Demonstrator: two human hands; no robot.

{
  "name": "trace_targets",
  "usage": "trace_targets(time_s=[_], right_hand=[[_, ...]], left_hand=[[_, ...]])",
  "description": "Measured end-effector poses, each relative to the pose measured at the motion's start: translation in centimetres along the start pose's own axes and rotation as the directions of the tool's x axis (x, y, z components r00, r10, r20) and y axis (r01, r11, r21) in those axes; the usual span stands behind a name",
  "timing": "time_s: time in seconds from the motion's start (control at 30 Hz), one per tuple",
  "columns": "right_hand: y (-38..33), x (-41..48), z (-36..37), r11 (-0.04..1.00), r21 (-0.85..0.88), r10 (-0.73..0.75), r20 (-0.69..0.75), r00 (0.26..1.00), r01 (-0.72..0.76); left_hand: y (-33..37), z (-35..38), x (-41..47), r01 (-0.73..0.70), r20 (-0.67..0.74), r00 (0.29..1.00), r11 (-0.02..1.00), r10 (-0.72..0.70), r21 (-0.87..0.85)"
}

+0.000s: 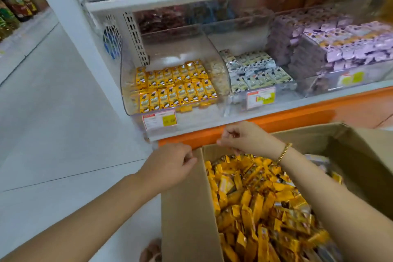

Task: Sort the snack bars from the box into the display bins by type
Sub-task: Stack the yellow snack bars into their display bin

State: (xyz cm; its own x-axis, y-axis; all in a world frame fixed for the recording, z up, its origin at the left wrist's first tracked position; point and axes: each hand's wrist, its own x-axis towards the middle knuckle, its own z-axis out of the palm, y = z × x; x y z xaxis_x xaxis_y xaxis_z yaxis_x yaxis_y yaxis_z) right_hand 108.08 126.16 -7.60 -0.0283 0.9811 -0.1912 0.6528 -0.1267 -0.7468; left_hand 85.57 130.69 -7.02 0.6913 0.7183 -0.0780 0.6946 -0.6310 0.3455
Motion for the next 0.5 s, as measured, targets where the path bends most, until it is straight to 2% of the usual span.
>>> trace_targets(time_s=[0.07, 0.13, 0.23, 0.33, 0.4, 0.5], right_hand=[[5.7, -0.4, 2.2, 0.991, -0.049, 0.130, 0.070, 0.989, -0.126], [10.5, -0.8, 4.9, 0.966, -0.165, 0.225, 0.174, 0.959, -0.197], [14.6, -2.0, 9.1, 0.945, -0.242, 0.295, 0.345, 0.891, -0.219], [16.3, -3.5, 12.9, 0.946, -0.238, 0.309, 0.454, 0.836, -0.220], [16.8, -4.2, 14.8, 0.951, -0.197, 0.303, 0.445, 0.843, -0.238], [17.3, -4.7, 16.2, 0.945, -0.213, 0.308, 0.311, 0.899, -0.250]], left_hand=[[0.6, 3.3, 0.3, 0.133, 0.140, 0.983, 0.983, -0.116, -0.124], [1.0, 7.2, -0.2, 0.263, 0.262, 0.940, 0.953, -0.218, -0.149], [1.7, 12.4, -2.5, 0.416, 0.404, 0.854, 0.897, -0.327, -0.152], [2.1, 15.0, -4.4, 0.474, 0.476, 0.808, 0.862, -0.346, -0.179], [1.9, 14.9, -4.6, 0.478, 0.501, 0.804, 0.850, -0.321, -0.221], [1.5, 14.4, -4.4, 0.476, 0.531, 0.793, 0.847, -0.299, -0.234]])
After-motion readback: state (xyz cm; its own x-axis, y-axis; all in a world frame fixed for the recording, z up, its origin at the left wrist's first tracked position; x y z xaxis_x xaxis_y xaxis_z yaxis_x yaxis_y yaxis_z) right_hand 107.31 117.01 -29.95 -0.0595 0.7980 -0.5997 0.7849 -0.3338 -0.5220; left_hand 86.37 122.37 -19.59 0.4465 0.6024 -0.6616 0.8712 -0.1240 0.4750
